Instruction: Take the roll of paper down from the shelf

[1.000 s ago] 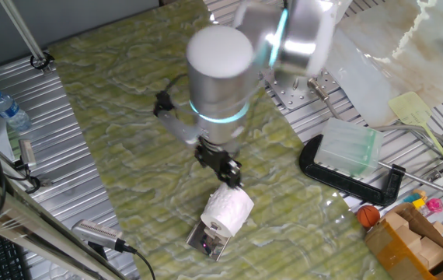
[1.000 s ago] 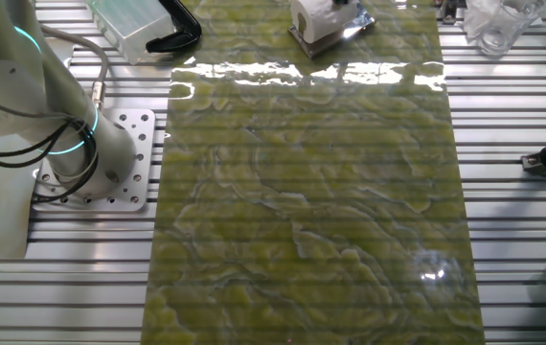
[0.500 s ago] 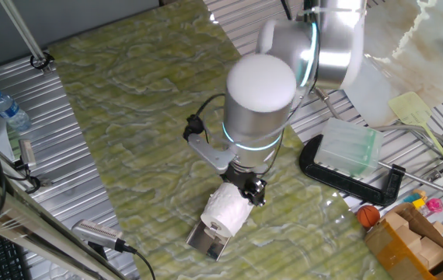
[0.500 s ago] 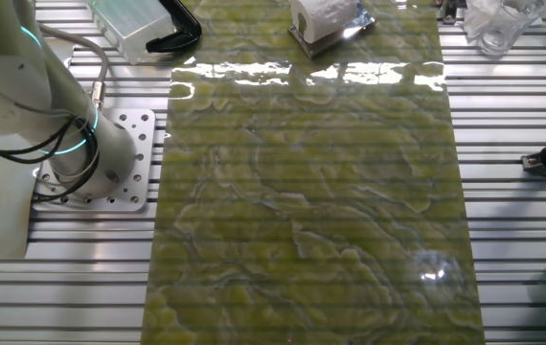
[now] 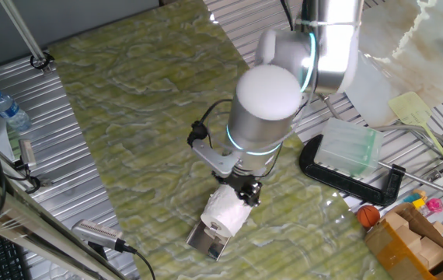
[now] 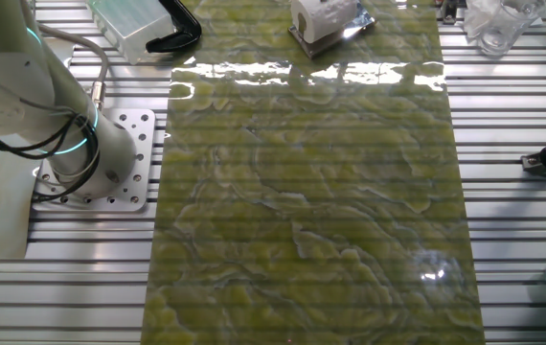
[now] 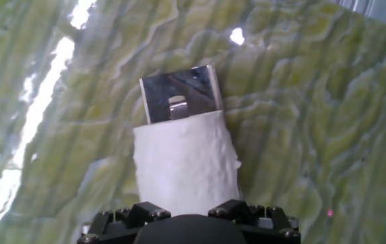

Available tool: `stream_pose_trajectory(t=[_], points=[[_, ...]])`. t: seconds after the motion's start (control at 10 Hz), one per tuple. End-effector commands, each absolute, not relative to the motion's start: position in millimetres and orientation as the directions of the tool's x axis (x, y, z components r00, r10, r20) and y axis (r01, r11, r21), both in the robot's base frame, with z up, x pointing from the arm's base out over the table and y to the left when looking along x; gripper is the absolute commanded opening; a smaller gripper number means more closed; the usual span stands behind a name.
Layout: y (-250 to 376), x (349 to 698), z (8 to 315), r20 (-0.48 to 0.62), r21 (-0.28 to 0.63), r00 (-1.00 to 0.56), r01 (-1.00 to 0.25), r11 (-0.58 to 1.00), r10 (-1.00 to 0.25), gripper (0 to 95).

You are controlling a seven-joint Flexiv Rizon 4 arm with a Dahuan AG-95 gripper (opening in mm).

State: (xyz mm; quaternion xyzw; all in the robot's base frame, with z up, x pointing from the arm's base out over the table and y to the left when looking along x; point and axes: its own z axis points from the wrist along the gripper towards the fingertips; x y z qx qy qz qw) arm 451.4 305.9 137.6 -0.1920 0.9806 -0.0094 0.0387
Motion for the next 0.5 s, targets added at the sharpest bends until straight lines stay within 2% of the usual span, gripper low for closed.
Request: stream_pose_trajectory(t=[0.1,0.5], points=[[301.6,463.2,139.3,-0.035,-0.019,-0.920,-0.390,0.920,-0.391,76.0],[307.5,476.4,129.9,-0.003,-0.005,-0.915,-0.403,0.915,-0.403,76.0]])
